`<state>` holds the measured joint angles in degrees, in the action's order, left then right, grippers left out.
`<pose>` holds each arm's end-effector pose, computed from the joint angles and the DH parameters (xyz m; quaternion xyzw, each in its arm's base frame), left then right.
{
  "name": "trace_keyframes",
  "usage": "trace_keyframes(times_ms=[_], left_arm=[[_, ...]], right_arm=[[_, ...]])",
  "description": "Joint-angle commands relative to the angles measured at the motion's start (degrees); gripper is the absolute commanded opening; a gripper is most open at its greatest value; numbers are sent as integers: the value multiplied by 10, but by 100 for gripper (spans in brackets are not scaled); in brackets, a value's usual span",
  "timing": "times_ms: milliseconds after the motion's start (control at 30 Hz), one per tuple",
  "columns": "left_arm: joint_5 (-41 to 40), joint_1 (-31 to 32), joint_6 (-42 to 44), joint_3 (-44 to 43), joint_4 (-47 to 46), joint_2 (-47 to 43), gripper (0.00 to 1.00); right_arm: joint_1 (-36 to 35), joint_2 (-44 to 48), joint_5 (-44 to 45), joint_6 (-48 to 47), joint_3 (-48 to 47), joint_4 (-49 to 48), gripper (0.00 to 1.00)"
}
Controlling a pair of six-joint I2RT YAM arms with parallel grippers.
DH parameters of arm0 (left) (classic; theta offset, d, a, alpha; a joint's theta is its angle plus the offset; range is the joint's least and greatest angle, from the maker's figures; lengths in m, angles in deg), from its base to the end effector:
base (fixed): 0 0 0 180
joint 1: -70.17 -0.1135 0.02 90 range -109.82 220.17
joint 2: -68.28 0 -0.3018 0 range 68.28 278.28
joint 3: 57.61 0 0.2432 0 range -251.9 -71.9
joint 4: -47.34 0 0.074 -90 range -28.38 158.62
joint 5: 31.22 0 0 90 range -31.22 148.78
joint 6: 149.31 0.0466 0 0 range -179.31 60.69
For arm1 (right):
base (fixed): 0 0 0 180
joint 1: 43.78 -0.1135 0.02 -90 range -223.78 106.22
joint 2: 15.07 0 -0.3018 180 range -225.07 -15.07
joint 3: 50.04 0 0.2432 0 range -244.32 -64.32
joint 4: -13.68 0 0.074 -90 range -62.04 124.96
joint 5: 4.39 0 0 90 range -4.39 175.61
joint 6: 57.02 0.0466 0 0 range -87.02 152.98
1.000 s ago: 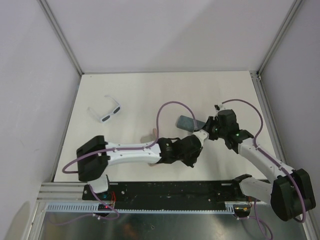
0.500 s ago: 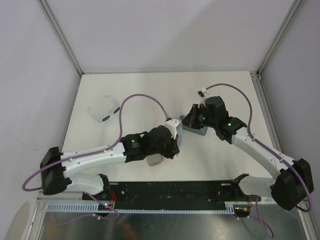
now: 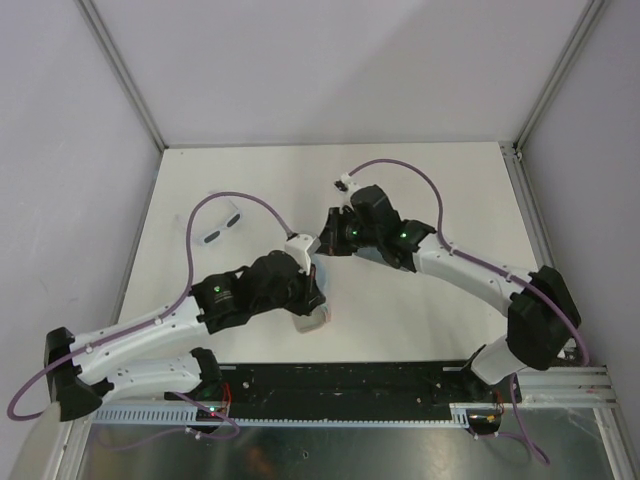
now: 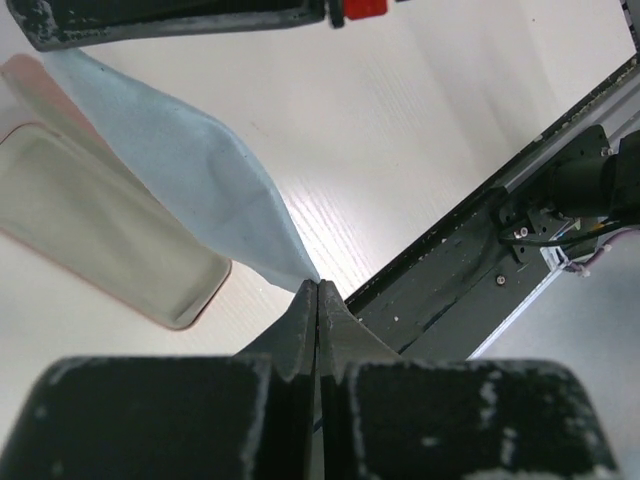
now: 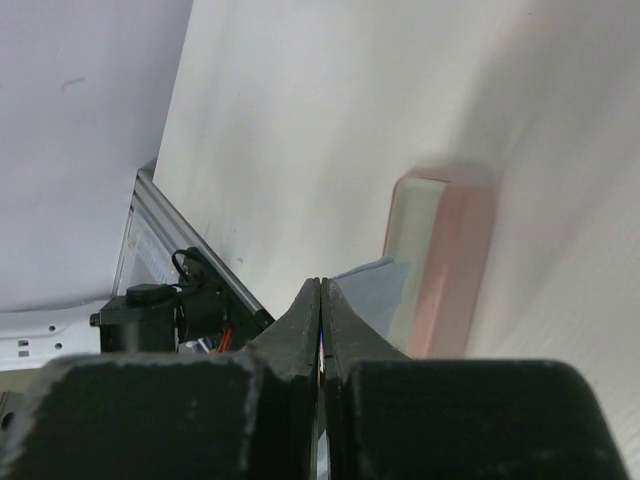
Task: Organize the sunglasses
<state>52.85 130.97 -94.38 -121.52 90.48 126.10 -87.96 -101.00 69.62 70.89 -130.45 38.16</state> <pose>0.1004 -0.1697 0.3222 0.1766 0.8766 -0.2995 0.3327 0.2374 0.2486 0.3317 -0.1163 0.8525 0.4160 0.2943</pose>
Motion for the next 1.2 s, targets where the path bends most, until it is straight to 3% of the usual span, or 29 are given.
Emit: trace_keyframes(times_ms=[0, 433, 1167], left_arm=[[-12, -14, -20, 11, 49, -32, 0], [-26, -30, -61, 58, 103, -42, 0], [-37, -36, -105, 119, 70, 22, 0]], right_arm=[[-18, -40, -7, 9, -48, -40, 0], [-54, -156, -28, 16, -90, -73, 0], [-70, -274, -14, -14, -144, -44, 0]])
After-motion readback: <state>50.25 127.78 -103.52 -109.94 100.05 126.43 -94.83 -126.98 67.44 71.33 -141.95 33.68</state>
